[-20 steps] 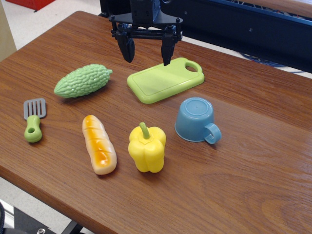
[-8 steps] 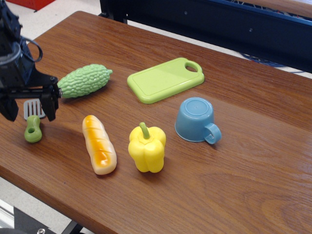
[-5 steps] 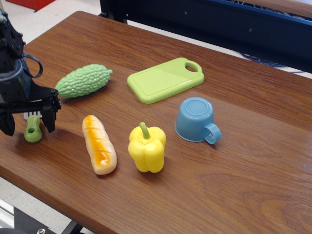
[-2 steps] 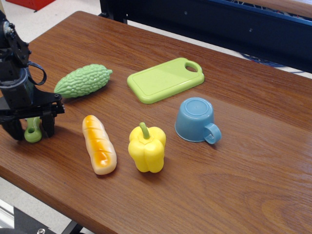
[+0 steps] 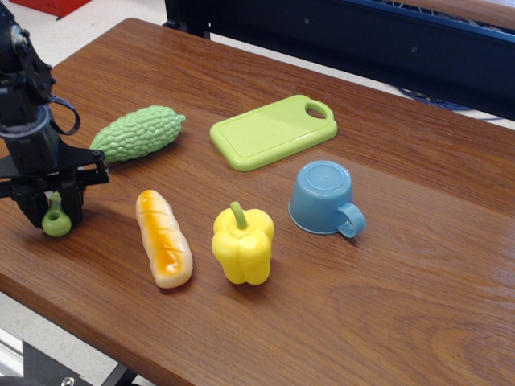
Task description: Put spatula on cutting board
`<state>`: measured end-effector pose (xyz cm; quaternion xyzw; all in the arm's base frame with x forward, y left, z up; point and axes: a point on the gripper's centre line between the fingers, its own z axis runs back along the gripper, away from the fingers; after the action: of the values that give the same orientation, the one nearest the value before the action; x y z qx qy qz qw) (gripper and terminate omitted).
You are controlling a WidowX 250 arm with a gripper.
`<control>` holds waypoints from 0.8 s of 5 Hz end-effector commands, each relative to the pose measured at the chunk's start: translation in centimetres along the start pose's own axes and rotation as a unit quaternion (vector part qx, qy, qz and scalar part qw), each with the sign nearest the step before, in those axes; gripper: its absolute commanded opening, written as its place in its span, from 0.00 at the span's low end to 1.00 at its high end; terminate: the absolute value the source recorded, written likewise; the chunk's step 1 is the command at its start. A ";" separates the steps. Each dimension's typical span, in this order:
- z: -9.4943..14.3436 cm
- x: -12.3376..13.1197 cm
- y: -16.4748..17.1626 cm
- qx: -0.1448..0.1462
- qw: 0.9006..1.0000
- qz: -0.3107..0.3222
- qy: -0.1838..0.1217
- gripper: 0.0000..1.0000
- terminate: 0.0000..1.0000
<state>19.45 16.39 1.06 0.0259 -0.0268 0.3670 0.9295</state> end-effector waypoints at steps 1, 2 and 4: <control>4.9 2.3 0.4 0.003 0.999 0.039 -0.036 0.00 0.00; 7.5 3.6 -1.1 -0.003 0.999 -0.007 -0.040 0.00 0.00; 9.6 5.1 -7.5 -0.026 0.994 -0.095 -0.055 0.00 0.00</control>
<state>27.82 13.87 9.49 0.0203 -0.0572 0.2706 0.9608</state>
